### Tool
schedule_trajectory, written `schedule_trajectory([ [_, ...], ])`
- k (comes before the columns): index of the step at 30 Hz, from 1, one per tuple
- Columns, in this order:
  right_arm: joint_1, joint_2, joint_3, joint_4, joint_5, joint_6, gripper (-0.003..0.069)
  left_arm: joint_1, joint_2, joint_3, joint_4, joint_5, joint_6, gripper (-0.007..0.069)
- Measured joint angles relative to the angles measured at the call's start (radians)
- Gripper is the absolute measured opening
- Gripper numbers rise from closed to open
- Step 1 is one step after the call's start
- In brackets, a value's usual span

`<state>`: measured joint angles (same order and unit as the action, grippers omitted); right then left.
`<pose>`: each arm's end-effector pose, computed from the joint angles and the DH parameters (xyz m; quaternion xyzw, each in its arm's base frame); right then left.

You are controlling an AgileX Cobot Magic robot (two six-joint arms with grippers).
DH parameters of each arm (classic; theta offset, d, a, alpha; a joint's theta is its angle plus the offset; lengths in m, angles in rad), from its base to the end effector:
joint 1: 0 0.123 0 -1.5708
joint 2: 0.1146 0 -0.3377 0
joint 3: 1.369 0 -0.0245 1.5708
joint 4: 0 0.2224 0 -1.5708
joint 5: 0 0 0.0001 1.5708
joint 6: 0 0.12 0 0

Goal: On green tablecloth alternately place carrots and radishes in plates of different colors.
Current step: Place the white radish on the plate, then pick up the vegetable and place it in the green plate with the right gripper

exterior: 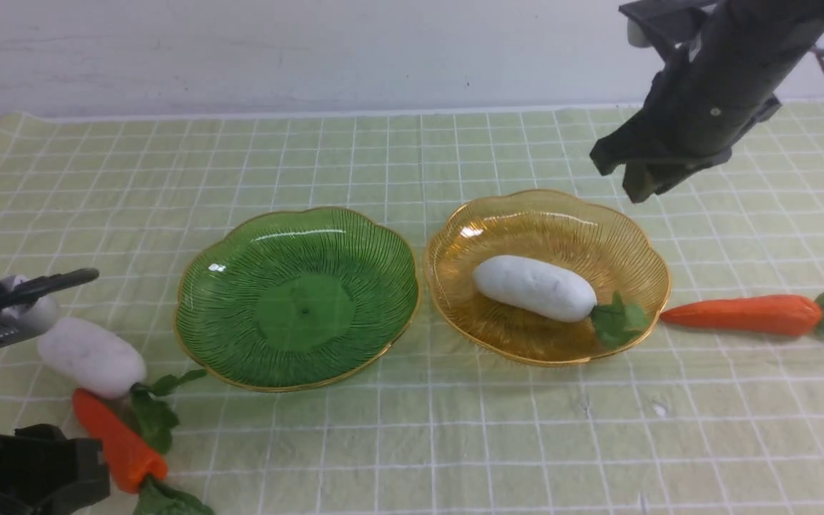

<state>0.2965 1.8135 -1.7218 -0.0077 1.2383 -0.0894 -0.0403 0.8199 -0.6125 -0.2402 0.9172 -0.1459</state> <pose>0.3629 0.1100 0.3492 -0.1898 0.9681 0.0131 0.1628 0.0833 -0.0261 0.2916 -0.0957 0.9540 -0.1348 0.2502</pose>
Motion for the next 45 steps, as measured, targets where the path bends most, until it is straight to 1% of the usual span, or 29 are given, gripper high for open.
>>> schedule_trajectory([
  [1,0.0,-0.038,0.04,-0.009,0.002,0.0,0.0063,0.0,0.0,0.008,0.0,-0.005,0.0,0.0286],
  [2,0.0,-0.045,0.04,-0.011,0.002,0.0,0.0057,0.0,0.0,0.011,0.0,-0.005,0.0,0.0286],
  [4,0.0,-0.116,0.125,-0.038,0.004,0.01,0.0006,0.0,0.0,0.029,0.0,-0.006,0.0,0.0286],
  [6,0.0,-0.15,0.183,-0.06,0.004,0.03,-0.0005,0.0,0.0,0.036,0.0,-0.006,0.0,0.0286],
  [8,-0.002,-0.19,0.254,-0.117,0.005,0.072,-0.0012,0.0,0.0,0.041,0.0,-0.006,0.0,0.0286],
  [11,-0.026,-0.215,0.346,-0.194,-0.025,0.16,-0.0013,0.0,0.0,0.041,0.0,-0.006,0.0,0.0286],
  [12,-0.041,-0.215,0.369,-0.213,-0.055,0.205,-0.0013,0.0,0.0,0.041,0.0,-0.006,0.0,0.0286],
  [14,-0.103,-0.204,0.426,-0.238,-0.146,0.331,-0.0014,0.0,0.0,0.041,0.0,-0.006,0.0,0.0286],
  [18,-0.221,-0.147,0.458,-0.214,-0.271,0.521,-0.0014,0.0,0.0,0.041,-0.001,-0.006,0.0,0.0286],
  [19,-0.227,-0.138,0.459,-0.209,-0.271,0.521,-0.0014,0.0,0.0,0.041,-0.001,-0.006,0.0,0.0286],
  [21,-0.314,-0.073,0.46,-0.153,-0.371,0.645,-0.0014,0.0,0.0,0.041,-0.001,-0.006,0.0,0.0286],
  [22,-0.314,-0.068,0.46,-0.148,-0.376,0.651,-0.0014,0.0,0.0,0.041,-0.001,-0.006,0.0,0.0286],
  [23,-0.348,-0.036,0.46,-0.094,-0.413,0.687,-0.0014,0.0,0.0,0.041,-0.001,-0.006,0.0,0.0286],
  [27,-0.365,0.021,0.456,-0.028,-0.419,0.71,-0.0001,0.0,0.0,0.041,-0.001,-0.008,0.0,0.0286],
  [30,-0.359,0.057,0.437,-0.007,-0.393,0.731,0.0038,0.0,0.0,0.041,-0.002,-0.015,0.0,0.0286],
  [33,-0.355,0.087,0.409,0.016,-0.363,0.795,0.0112,0.0,0.0,0.041,-0.002,-0.042,0.0,0.0286],
  [37,-0.353,0.097,0.378,0.037,-0.363,0.886,0.0239,0.0,0.0,0.041,-0.003,-0.058,0.0,0.0286],
  [39,-0.351,0.1,0.374,0.042,-0.368,0.94,0.0317,0.0,0.0,0.041,-0.003,-0.058,0.0,0.0286],
  [40,-0.351,0.102,0.374,0.042,-0.368,0.945,0.033,0.0,0.0,0.041,-0.003,-0.058,0.0,0.0286],
  [41,-0.351,0.108,0.374,0.044,-0.373,0.985,0.0373,0.0,0.0,0.041,-0.003,-0.058,0.0,0.0286],
  [43,-0.351,0.125,0.374,0.044,-0.376,1.039,0.0416,0.0,0.0,0.041,-0.003,-0.058,0.0,0.0286],
  [44,-0.351,0.125,0.374,0.044,-0.378,1.052,0.0424,0.0,0.0,0.041,-0.003,-0.058,0.0,0.0286],
  [45,-0.351,0.151,0.374,0.045,-0.384,1.118,0.0448,0.0,0.0,0.041,-0.003,-0.058,0.0,0.0286],
])
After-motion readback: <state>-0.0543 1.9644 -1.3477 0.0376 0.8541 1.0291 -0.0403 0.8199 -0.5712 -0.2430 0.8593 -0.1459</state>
